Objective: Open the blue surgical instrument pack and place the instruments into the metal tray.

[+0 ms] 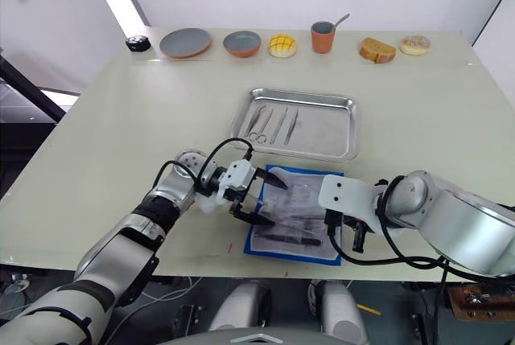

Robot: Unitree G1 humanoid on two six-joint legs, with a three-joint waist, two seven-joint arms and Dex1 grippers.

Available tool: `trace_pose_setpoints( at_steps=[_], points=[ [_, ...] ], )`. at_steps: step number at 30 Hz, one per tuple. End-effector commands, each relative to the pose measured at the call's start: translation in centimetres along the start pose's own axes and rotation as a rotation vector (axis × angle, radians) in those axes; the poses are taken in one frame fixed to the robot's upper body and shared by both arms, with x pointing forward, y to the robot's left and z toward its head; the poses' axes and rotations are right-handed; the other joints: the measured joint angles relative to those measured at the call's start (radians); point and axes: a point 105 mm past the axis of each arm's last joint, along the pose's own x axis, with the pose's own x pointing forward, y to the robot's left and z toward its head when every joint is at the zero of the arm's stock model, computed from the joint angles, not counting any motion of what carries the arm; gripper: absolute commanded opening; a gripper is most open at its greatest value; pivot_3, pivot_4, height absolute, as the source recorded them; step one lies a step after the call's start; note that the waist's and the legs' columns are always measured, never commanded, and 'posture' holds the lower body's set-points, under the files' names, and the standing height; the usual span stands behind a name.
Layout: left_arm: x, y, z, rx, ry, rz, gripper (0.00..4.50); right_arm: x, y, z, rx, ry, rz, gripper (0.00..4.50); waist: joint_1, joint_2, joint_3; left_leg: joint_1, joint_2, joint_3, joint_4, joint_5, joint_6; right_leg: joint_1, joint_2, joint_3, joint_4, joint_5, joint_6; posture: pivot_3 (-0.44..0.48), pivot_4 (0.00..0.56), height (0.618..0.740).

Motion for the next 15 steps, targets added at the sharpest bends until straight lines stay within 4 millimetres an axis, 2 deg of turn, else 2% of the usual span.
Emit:
trace_pose_setpoints(
  at_steps=[1, 5, 9, 11, 15],
  points=[
    [0.0, -2.3, -2.8, -0.094, 0.083, -0.077, 4.50, -2.3, -1.8, -0.2, 0.014, -0.042, -0.091, 0.05, -0.001, 0.000, 0.000, 0.000, 0.000, 0.000, 0.000, 0.000, 0.000, 0.000, 0.000, 0.000, 0.000, 0.000, 0.000, 0.000, 0.150, 0.740],
    [0.0, -2.4, -2.9, -0.093, 0.082, -0.070, 4.50, -4.0, -1.8, -0.8, 0.029, -0.076, -0.074, 0.05, 0.000, 0.000, 0.000, 0.000, 0.001, 0.000, -0.001, 0.000, 0.000, 0.000, 0.001, 0.000, 0.000, 0.000, 0.000, 0.000, 0.150, 0.740],
    [0.1, -2.4, -2.8, -0.092, 0.075, -0.065, 4.50, -5.1, -2.6, -0.3, 0.096, -0.190, -0.088, 0.05, -0.001, 0.001, 0.000, 0.001, 0.001, 0.002, -0.001, 0.000, 0.000, 0.001, 0.001, 0.002, 0.000, 0.000, 0.000, 0.000, 0.150, 0.740],
    [0.1, -2.4, -2.8, -0.091, 0.071, -0.063, 4.50, -5.1, -3.5, 0.3, 0.154, -0.274, -0.122, 0.05, -0.001, 0.001, 0.000, 0.002, 0.001, 0.002, -0.001, 0.000, 0.000, 0.001, 0.001, 0.002, 0.000, 0.000, 0.001, 0.000, 0.150, 0.740],
    [0.2, -2.2, -2.6, -0.090, 0.062, -0.052, 4.50, -3.8, -5.2, 1.9, 0.256, -0.418, -0.201, 0.05, 0.001, 0.001, 0.000, 0.002, 0.001, 0.002, -0.001, 0.000, 0.000, 0.002, 0.001, 0.002, 0.000, 0.000, 0.000, 0.000, 0.150, 0.740]
  ],
)
